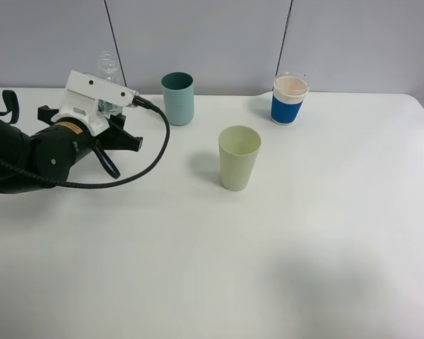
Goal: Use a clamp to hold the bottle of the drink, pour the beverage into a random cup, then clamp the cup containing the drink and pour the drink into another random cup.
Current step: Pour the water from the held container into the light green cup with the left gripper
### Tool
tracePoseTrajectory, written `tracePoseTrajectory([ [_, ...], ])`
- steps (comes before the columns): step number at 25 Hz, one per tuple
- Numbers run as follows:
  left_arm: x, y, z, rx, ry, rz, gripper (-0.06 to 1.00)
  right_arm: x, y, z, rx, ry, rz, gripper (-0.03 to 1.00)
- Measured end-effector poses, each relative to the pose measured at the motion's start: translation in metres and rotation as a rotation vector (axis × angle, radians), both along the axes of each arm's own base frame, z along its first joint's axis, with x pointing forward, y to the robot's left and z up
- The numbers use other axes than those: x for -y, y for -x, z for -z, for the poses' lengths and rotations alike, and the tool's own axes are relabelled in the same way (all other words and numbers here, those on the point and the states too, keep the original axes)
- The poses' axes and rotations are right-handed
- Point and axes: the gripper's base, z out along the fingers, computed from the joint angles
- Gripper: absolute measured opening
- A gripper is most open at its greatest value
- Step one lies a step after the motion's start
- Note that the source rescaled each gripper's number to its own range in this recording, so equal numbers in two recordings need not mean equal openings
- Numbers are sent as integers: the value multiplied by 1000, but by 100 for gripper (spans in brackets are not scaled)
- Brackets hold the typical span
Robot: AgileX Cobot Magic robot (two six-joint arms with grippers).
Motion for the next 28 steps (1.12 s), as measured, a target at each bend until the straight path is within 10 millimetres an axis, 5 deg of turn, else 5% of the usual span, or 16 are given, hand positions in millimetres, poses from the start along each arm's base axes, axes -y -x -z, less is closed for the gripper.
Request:
tracePoseTrajectory([
  [10,36,20,-14,-19,-229,23,0,0,0,0,0,0,0,100],
  [19,71,13,-39,10,-537,118,0,0,0,0,0,0,0,100],
  [28,84,4,-49,3,-769,184,0,0,0,0,0,0,0,100],
])
